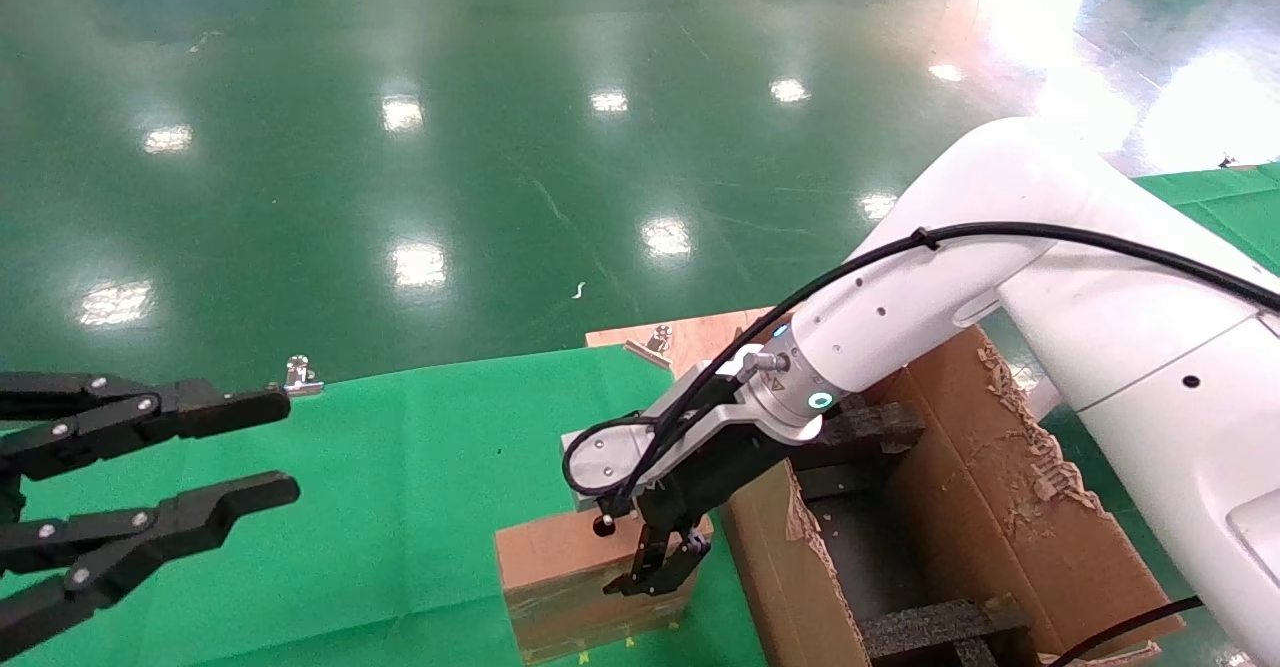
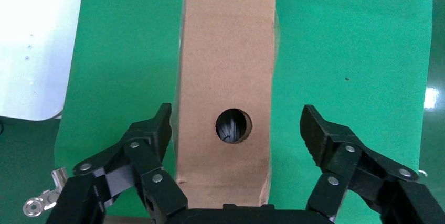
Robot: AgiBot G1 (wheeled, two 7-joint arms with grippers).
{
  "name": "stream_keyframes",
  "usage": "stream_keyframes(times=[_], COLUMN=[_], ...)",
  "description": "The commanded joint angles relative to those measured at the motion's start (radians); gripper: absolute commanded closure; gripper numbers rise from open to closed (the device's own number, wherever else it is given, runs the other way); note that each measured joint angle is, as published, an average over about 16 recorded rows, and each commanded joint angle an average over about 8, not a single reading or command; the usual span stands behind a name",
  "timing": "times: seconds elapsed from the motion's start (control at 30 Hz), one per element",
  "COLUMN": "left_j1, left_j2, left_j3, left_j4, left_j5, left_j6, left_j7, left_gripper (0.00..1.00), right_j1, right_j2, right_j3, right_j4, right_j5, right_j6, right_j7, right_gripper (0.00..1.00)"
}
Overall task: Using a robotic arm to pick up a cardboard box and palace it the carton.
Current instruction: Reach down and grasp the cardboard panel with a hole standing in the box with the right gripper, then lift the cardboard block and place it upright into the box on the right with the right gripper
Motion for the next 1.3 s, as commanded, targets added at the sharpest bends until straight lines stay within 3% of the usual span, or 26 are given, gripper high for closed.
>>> stream_keyframes(times=[0.03, 0.9, 1.1, 1.3], left_j1=[0.0, 0.0, 0.0, 0.0], left_j2=[0.0, 0.0, 0.0, 0.0], left_j3=[0.0, 0.0, 0.0, 0.001], left_j4=[0.0, 0.0, 0.0, 0.0], left_j5=[0.0, 0.0, 0.0, -0.001], left_j6=[0.0, 0.0, 0.0, 0.0], left_j7=[0.0, 0.0, 0.0, 0.0], left_gripper=[0.0, 0.0, 0.0, 0.0], right_j1=[0.0, 0.012, 0.08, 0.215], right_j2=[0.001, 0.014, 0.033, 0.059], right_j3=[0.001, 0.021, 0.048, 0.065], right_j4=[0.001, -0.002, -0.018, -0.067], right_j5=[0.0, 0.028, 0.069, 0.109], right_j6=[0.0, 0.015, 0.005, -0.014], right_j7=[0.0, 0.013, 0.013, -0.027], right_gripper=[1.0, 1.0, 1.0, 1.0])
